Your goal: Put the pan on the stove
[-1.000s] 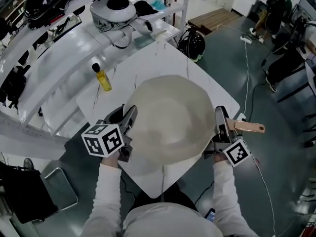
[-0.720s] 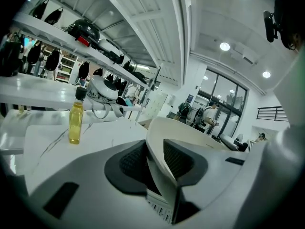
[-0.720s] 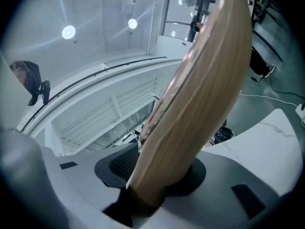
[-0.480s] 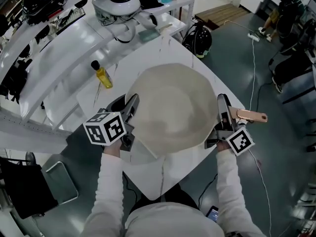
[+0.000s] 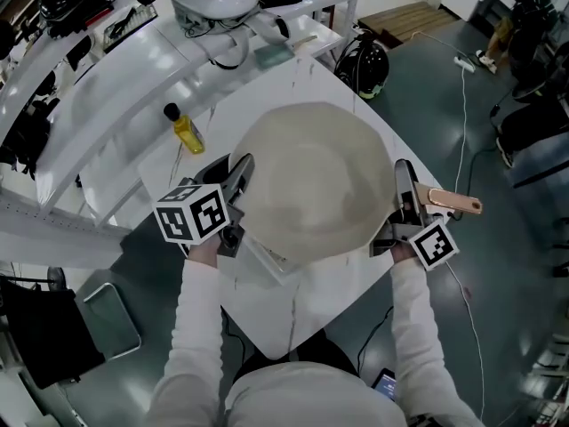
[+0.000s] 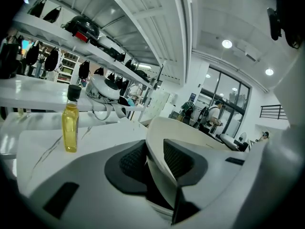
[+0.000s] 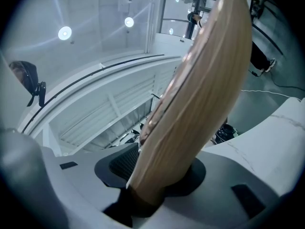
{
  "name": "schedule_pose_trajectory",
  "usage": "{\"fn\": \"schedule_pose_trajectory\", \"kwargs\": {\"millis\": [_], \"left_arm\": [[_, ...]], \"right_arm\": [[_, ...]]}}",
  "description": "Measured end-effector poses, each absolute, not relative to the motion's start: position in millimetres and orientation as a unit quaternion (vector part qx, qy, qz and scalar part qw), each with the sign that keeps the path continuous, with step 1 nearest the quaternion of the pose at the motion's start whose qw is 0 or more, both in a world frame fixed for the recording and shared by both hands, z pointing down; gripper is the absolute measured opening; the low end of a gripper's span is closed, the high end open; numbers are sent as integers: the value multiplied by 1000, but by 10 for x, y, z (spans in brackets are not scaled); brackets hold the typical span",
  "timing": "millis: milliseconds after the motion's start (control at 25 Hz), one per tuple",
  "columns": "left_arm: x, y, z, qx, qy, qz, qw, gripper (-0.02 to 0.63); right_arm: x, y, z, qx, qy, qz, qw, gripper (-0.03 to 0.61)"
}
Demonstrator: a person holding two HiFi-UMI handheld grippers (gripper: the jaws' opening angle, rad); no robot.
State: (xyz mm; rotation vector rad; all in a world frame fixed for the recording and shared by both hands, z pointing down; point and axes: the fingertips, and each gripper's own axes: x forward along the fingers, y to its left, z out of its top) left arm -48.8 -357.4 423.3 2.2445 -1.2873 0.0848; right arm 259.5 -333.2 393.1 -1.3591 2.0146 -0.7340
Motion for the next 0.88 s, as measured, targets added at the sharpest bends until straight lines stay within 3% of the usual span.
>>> {"fn": "schedule_pose_trajectory", "kwargs": {"millis": [880], "left_arm": [[-538,-3808,4364,828,-486,34,278,120]], "right_arm": [[2561,-3614,4125,-506,751,-298,301,170]]}}
